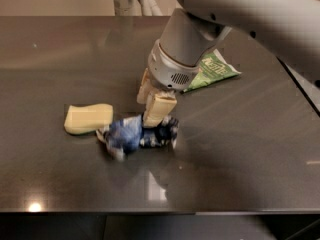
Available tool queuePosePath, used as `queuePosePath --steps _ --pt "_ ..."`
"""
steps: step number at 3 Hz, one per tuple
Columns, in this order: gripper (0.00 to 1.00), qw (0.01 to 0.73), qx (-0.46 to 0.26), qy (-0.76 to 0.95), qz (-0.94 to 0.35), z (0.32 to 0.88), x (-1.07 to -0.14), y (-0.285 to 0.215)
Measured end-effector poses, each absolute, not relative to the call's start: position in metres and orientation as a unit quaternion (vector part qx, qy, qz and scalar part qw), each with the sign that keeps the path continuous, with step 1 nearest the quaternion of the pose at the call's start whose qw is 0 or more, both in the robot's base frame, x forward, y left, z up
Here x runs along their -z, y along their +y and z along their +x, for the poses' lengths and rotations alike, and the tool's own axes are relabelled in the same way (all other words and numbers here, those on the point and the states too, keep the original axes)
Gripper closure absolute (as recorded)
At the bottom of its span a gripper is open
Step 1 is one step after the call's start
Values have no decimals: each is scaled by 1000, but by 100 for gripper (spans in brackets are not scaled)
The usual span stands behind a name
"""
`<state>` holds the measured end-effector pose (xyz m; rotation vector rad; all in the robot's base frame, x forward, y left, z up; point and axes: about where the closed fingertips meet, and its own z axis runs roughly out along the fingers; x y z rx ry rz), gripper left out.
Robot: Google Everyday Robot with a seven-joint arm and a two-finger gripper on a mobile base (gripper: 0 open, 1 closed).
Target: Move blue chip bag near sponge
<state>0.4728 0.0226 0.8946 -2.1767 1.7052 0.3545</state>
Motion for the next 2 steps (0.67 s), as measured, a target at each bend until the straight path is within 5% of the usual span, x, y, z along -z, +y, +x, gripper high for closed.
queuePosePath --steps 1,2 --pt "0 176 -124 602 -769 472 -895 23" --pt "0 176 -124 602 -769 472 -895 23"
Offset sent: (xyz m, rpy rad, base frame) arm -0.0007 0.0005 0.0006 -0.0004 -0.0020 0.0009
